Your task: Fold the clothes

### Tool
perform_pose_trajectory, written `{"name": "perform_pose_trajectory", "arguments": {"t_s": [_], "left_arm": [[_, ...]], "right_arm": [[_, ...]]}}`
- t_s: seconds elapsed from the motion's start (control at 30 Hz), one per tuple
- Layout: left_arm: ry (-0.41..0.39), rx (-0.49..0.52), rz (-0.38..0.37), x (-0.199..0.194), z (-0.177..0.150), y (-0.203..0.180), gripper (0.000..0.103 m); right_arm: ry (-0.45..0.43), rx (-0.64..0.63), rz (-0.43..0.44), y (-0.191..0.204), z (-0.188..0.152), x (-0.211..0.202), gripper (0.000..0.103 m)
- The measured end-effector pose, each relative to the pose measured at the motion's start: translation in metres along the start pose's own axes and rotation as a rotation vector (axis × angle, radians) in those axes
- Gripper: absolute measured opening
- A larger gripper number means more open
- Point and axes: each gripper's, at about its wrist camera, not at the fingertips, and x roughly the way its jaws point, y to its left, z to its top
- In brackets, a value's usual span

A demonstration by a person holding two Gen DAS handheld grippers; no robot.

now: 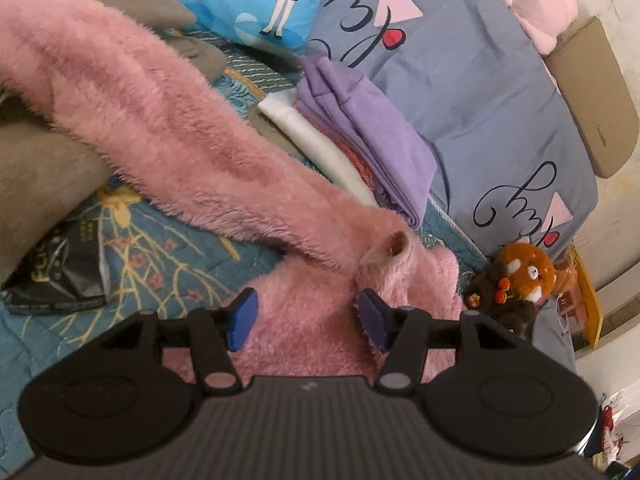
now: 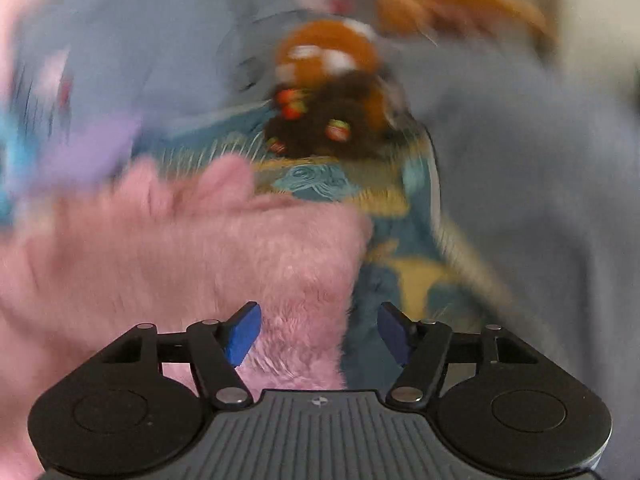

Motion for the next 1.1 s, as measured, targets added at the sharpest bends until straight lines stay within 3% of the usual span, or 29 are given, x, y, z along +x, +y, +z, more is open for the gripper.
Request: {"name": "perform_pose_trajectory", "arguments": {"t_s": [0.1,0.17,0.2,0.33,0.47,0.57,0.63,0.73,0.87,0.9,1.0,1.1], "left_arm": [[0.011,0.008,-0.005,0.005,0.000,-0.002,0.064],[0.020,-0.002,-0.012,0.007,0.000,-0.001,0.064],[0.021,-0.005,-0.015,0.008,0.000,0.000,0.064],[0.021,0.044,0.010,0.011,-0.003,-0.005,0.064],[0.022,0.070,0.013,0.012,-0.005,-0.008,0.064],[0.026,0.080,0.013,0.013,-0.007,-0.010,0.064],[0.026,0.087,0.021,0.014,-0.007,-0.010,0.064],[0.025,0.073,0.029,0.014,-0.006,-0.008,0.064],[-0.016,0.057,0.076,0.008,-0.004,-0.005,0.064],[-0.059,0.063,0.103,0.002,-0.003,-0.005,0.064],[-0.186,0.073,0.176,-0.016,0.000,-0.003,0.066],[-0.226,0.051,0.221,-0.022,0.004,0.004,0.069]], "right_arm": [[0.043,0.276,0.120,-0.020,-0.006,0.028,0.059],[0.112,0.307,0.172,-0.017,-0.008,0.045,0.021],[0.127,0.268,0.168,-0.012,-0.007,0.045,0.017],[0.093,0.010,0.028,0.015,0.003,0.025,0.013],[0.087,-0.072,-0.156,0.014,0.004,0.018,0.012],[0.124,-0.149,-0.201,0.028,-0.004,0.028,0.015],[0.112,-0.204,-0.249,0.044,-0.005,0.028,0.023],[0.002,-0.268,-0.373,0.064,-0.007,0.008,0.047],[-0.230,-0.547,-0.394,0.120,-0.028,-0.030,0.066],[-0.253,-0.626,-0.331,0.137,-0.035,-0.035,0.066],[-0.229,-0.855,-0.022,0.194,-0.062,-0.038,0.066],[-0.215,-1.029,0.151,0.248,-0.093,-0.028,0.066]]}}
